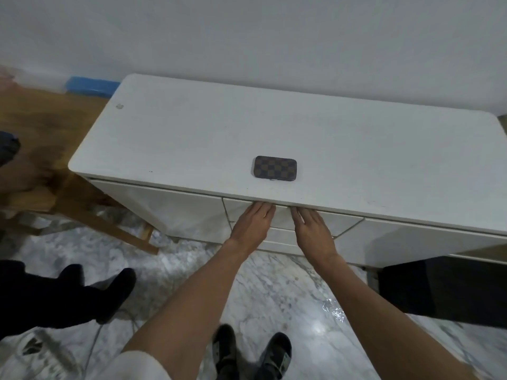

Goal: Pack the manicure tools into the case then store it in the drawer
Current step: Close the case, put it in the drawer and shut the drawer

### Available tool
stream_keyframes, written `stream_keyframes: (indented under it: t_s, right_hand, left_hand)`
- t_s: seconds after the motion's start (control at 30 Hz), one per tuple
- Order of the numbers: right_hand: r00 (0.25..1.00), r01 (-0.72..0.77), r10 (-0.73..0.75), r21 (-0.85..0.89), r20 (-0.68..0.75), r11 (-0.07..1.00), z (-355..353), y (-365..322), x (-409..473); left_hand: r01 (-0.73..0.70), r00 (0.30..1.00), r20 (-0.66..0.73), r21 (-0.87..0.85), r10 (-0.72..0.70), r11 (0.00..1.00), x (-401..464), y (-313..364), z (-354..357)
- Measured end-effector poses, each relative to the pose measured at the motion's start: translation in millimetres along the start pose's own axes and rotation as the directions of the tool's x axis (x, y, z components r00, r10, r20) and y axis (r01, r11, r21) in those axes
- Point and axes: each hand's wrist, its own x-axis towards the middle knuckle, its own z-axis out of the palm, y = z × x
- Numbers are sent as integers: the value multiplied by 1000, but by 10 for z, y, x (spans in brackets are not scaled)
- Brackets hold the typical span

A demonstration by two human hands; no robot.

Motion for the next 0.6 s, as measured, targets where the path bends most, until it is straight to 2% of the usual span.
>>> stream_keyframes:
  t_s: [0.17,0.47,0.6]
  right_hand:
    - [999,-5,5,-1,-41,1000,-53,-37,-36]
    - [993,-38,34,26,115,999,-303,-121,-317]
    - [987,1,-11,62,163,998,-361,-163,-485]
  left_hand:
    - [46,999,11,-12,-45,999,-61,36,17]
    - [133,990,59,-68,-129,989,-363,170,-157]
    - [89,994,74,-126,-81,988,-537,197,-261]
